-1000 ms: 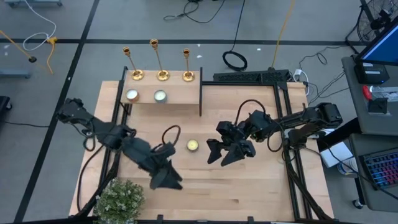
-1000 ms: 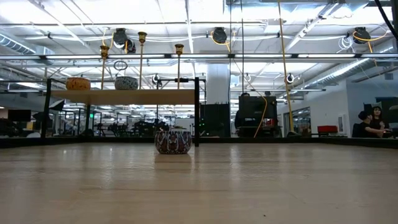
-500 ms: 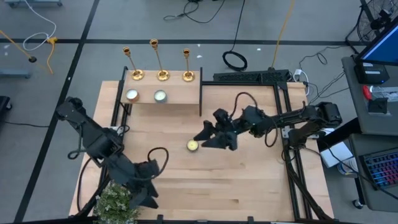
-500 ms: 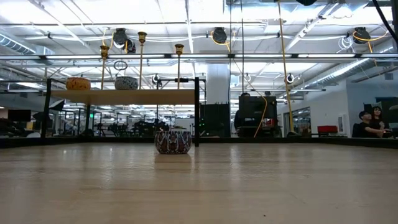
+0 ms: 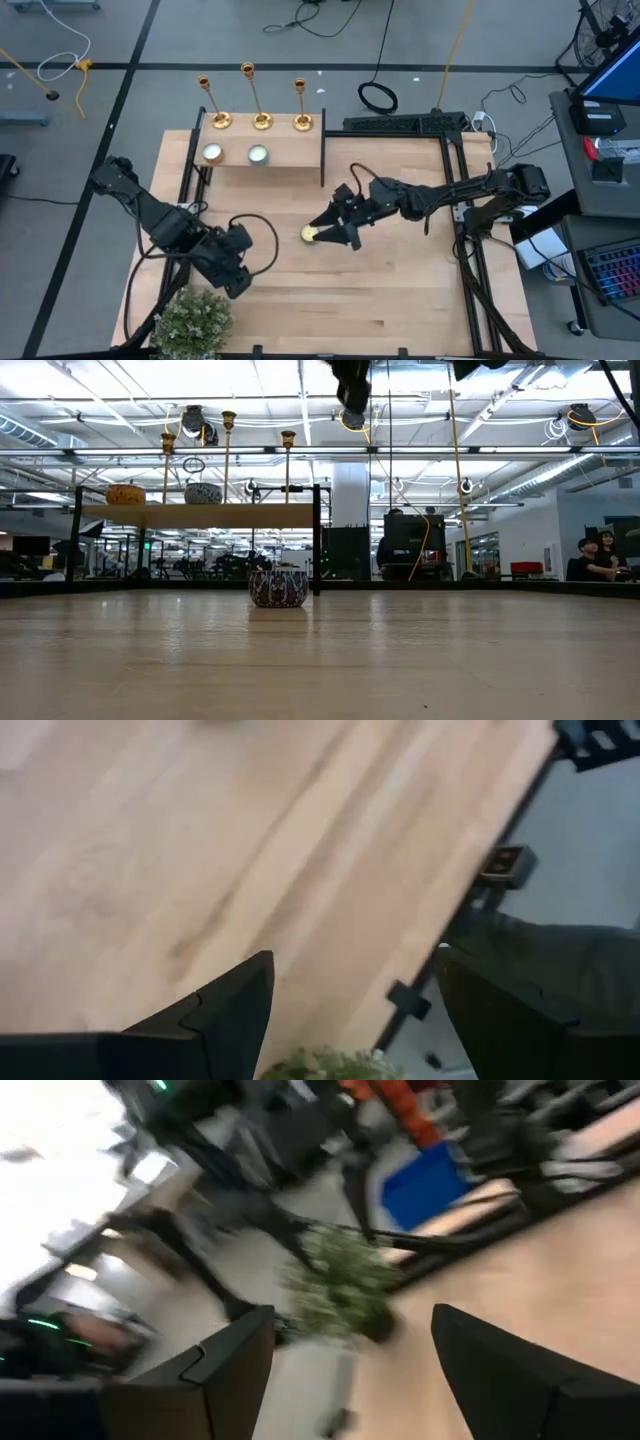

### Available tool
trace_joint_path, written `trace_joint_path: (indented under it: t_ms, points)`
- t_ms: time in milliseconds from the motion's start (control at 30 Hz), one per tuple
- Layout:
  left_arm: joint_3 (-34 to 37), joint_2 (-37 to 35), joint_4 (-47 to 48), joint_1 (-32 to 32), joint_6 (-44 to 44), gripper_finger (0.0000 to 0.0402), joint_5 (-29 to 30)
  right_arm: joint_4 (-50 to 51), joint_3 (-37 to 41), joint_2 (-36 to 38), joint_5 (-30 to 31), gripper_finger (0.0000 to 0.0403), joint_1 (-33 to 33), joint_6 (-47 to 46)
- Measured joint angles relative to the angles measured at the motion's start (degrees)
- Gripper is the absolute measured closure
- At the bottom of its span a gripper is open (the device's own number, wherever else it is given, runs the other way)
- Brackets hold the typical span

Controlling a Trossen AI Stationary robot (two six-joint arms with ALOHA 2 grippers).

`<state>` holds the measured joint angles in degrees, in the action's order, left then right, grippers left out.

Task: Pick & Place candle stick holders
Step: Put the white scented candle on the shelf

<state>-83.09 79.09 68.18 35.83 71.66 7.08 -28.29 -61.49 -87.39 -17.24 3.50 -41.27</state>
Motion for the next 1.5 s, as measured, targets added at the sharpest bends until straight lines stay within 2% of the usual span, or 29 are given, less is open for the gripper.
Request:
trace_joint_path:
  t_ms: [167,300,400,533,667,833,967,1167,1500]
  points:
    - [0.0,0.0,1.4,-0.39,0.49,0.0117,3.45,10.73,0.0,-0.36,8.55,0.0138,1.12,13.63]
    - [0.0,0.02,1.27,-0.42,0.75,0.0117,6.86,16.31,0.0,-2.75,11.16,0.0138,0.45,15.81]
    - [0.0,0.02,1.27,-0.48,0.87,0.0117,9.02,18.35,-0.72,-4.81,10.72,0.0138,0.35,16.66]
    - [0.0,0.01,1.29,-0.5,0.86,0.0117,11.18,26.53,-5.6,-9.7,7.98,0.0131,1.0,18.26]
    - [0.0,0.0,1.25,-0.5,0.65,0.0117,12.33,35.06,-13.56,-15.23,8.52,0.0112,1.95,22.87]
    - [0.0,0.02,1.05,-0.5,1.03,0.0117,12.47,47.52,-23.16,-20.79,14.67,0.0086,2.67,33.38]
    - [0.0,0.02,0.97,-0.25,2.56,0.0117,12.47,55.08,-26.57,-23.08,17.33,0.0067,2.08,38.24]
    - [0.0,0.36,0.68,0.68,3.52,0.0117,12.54,57.14,-26.75,-24.9,17.14,0.0049,0.21,39.37]
    - [0.0,0.44,0.27,1.09,3.69,0.0117,13.86,55.5,-26.76,-26.31,17.01,0.0048,-0.82,40.58]
